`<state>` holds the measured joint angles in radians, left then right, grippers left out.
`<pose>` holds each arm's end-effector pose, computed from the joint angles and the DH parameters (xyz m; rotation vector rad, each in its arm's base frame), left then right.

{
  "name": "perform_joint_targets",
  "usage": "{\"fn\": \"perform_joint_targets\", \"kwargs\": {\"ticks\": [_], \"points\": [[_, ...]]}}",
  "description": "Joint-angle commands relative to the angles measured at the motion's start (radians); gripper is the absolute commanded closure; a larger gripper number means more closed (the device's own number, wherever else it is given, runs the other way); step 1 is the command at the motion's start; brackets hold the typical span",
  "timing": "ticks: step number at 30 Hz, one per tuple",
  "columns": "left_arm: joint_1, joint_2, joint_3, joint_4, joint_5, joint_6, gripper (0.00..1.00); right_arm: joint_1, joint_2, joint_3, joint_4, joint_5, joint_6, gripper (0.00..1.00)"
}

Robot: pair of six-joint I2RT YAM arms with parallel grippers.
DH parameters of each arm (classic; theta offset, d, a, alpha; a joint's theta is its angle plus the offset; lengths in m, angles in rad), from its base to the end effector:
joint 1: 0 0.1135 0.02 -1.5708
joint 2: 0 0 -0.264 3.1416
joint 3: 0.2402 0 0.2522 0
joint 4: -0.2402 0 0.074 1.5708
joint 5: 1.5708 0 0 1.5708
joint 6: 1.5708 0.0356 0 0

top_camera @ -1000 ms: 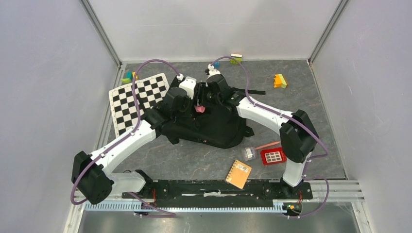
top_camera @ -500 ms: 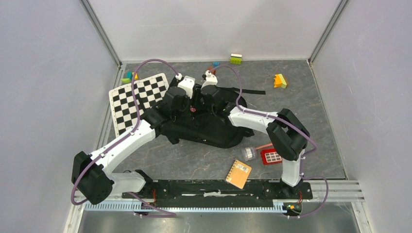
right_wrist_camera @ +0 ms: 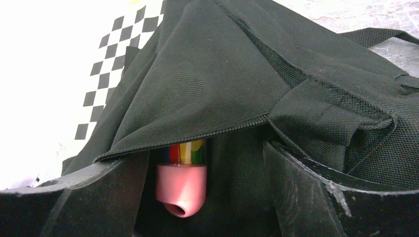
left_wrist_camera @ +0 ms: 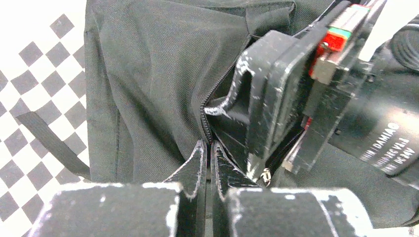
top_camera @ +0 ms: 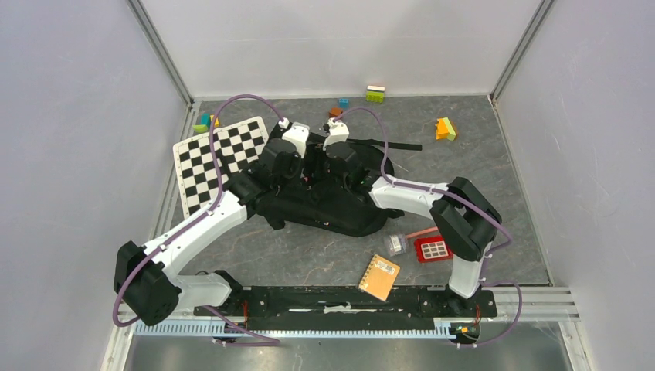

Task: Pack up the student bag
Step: Place the stationery in the student bag.

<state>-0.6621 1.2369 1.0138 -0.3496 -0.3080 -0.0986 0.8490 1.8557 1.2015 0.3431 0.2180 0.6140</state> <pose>0.2246 -0.1614 0.3087 0.4149 2.0748 -0.1227 0.2890 0.3167 0.2321 -0.0740 1.9522 0.7896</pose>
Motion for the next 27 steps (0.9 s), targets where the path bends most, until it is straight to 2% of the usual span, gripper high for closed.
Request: {"fn": "perform_joint_targets", "kwargs": {"ticks": [1,8,16,19,23,27], "points": [[-0.014,-0.004,0.012,0.035,0.030,-0.030,0.98,0.014,-0.106,-0.034,0.068,-0.047,-0.108,0.07],[-0.014,0.013,0.022,0.021,0.004,-0.029,0.98,0.014,-0.247,-0.130,0.029,-0.126,-0.183,0.05],[-0.013,0.031,0.030,0.009,-0.031,-0.024,0.98,0.011,-0.468,-0.235,-0.110,-0.177,-0.281,0.03],[-0.013,0.038,0.035,0.002,-0.041,-0.020,0.98,0.012,-0.535,-0.227,-0.231,-0.186,-0.328,0.03],[-0.012,0.035,0.035,-0.002,-0.060,-0.011,0.98,0.012,-0.638,-0.239,-0.521,-0.055,-0.368,0.02],[-0.013,0.034,0.038,-0.001,-0.042,-0.012,0.98,0.012,-0.752,-0.327,-0.762,0.071,-0.343,0.02]]}}
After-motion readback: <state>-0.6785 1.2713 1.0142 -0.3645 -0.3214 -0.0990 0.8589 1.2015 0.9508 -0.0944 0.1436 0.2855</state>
